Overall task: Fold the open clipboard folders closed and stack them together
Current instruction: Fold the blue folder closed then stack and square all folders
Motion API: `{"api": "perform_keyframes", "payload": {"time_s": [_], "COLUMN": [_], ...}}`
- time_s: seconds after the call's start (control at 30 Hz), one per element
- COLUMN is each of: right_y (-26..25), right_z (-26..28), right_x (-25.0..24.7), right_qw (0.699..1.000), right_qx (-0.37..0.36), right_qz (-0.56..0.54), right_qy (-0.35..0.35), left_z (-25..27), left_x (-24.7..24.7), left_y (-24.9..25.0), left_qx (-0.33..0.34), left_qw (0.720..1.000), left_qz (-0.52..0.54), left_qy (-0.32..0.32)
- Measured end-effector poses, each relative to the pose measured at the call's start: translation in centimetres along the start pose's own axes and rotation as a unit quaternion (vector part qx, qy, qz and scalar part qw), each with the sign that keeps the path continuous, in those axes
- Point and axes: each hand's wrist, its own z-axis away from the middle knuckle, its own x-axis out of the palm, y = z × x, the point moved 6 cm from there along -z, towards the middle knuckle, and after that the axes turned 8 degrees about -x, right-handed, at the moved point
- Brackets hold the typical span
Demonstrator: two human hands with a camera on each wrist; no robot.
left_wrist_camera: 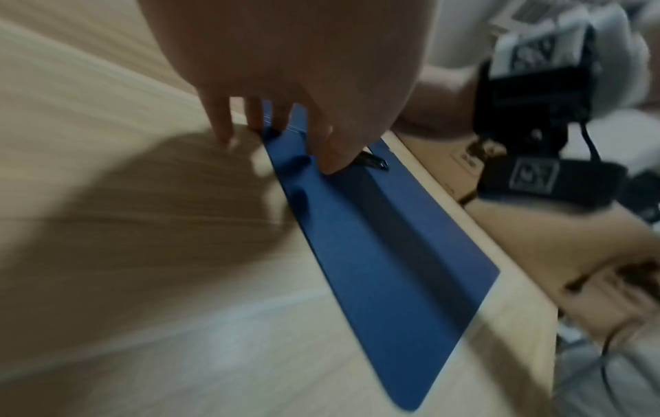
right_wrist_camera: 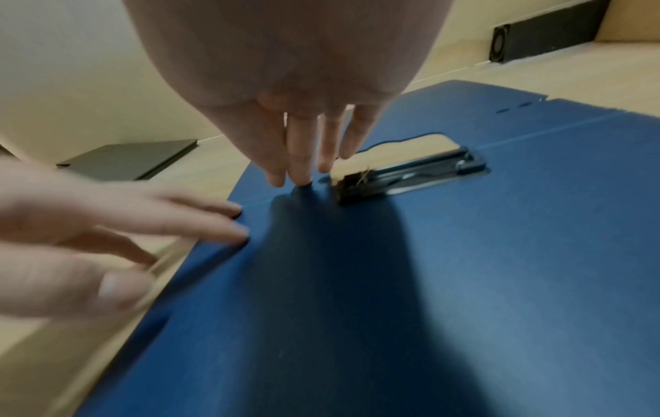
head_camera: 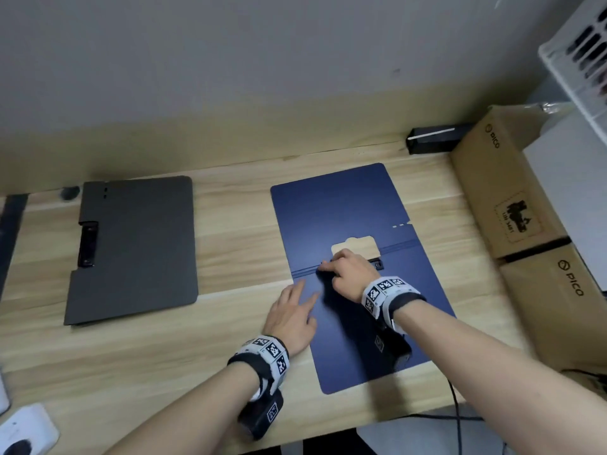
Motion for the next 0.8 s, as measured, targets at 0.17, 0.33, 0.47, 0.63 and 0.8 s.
{"api": "perform_keyframes", "payload": {"time_s": [0.17, 0.33, 0.47, 0.63, 0.8], "right_y": [3.5, 6.1, 6.2, 7.0, 6.0], "right_z": [-0.7, 0.3, 0.6, 2.2, 4.9], "right_x": [-2.7, -3.0, -3.2, -3.1, -0.8], "right_qw": [0.998, 0.996, 0.997, 0.995, 0.998], "right_qx": [-0.004, 0.008, 0.033, 0.064, 0.013], "right_qz": [0.055, 0.08, 0.063, 0.069, 0.055], "right_qy": [-0.005, -0.047, -0.033, -0.01, -0.039], "left_z": [0.9, 0.8, 0.2, -2.5, -5.7], "left_x": [-0.3, -1.1, -1.7, -3.9, -5.9], "left_y": [-1.0, -1.7, -1.5, -2.6, -2.7], "left_qx": [0.023, 0.011, -0.016, -0.089, -0.138], "left_qw": [0.992, 0.99, 0.98, 0.974, 0.973], "left_qz": [-0.123, -0.138, -0.197, -0.209, -0.186], "left_qy": [0.001, -0.015, -0.012, 0.003, 0.011]}}
